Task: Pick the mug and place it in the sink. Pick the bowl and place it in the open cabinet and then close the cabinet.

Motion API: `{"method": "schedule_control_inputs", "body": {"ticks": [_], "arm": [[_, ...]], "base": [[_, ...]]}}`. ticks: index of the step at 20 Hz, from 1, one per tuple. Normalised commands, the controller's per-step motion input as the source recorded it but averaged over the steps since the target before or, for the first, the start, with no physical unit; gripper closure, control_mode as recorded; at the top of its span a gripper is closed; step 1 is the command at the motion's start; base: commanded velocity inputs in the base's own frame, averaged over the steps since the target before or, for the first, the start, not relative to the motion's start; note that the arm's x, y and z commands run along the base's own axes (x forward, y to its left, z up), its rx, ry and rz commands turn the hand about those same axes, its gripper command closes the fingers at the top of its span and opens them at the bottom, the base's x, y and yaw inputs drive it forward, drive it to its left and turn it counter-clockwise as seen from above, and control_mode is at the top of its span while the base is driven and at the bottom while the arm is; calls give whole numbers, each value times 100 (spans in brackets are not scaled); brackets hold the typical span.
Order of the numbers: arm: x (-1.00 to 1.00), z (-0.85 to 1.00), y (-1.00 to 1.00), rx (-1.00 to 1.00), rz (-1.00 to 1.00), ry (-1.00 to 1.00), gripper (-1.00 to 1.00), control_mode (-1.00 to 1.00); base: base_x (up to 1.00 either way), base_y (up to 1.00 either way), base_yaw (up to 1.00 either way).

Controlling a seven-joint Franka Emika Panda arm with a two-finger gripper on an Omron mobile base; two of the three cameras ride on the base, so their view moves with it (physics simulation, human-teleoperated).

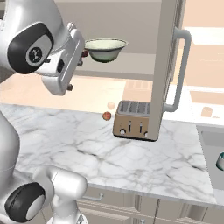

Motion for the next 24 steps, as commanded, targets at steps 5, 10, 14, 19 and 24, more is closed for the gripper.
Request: {"method": "schedule_control_inputs", "body": {"ticks": [5,10,14,19,24], "arm": [[-99,-100,-2,32,17,-17,-100,-100],[-100,-100,2,12,27,-53,-100,-100],[-100,-56,0,0,21,-65,-100,-100],[-67,4,-1,0,3,-32,-100,-100],[-3,9,-38,5,0,-4,-100,-100]], "base": [[0,0,0],[0,0,0],[0,0,0],[0,0,0],[0,0,0]]}}
